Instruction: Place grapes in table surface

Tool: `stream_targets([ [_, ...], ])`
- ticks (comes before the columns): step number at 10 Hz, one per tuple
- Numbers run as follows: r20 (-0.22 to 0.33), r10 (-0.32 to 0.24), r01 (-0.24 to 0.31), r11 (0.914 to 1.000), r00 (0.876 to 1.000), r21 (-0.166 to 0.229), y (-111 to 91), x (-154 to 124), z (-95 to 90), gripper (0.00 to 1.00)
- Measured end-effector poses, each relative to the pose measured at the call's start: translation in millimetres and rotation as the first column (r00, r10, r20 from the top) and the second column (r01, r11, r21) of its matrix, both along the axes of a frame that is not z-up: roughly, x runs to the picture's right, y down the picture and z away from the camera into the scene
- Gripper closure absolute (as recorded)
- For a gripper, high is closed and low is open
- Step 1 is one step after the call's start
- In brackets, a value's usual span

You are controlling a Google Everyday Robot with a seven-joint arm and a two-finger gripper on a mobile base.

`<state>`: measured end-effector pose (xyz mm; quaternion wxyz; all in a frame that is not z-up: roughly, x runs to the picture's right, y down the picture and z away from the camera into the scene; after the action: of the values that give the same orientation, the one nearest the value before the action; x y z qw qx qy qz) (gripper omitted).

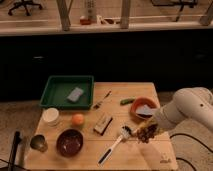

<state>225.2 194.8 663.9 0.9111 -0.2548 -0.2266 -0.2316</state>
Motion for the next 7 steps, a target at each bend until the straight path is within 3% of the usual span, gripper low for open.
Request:
stream_targets([
  [7,0.023,-0.025,0.027,0.9971,0.999,-0.072,37.6,-21.1,23.9,1.00],
])
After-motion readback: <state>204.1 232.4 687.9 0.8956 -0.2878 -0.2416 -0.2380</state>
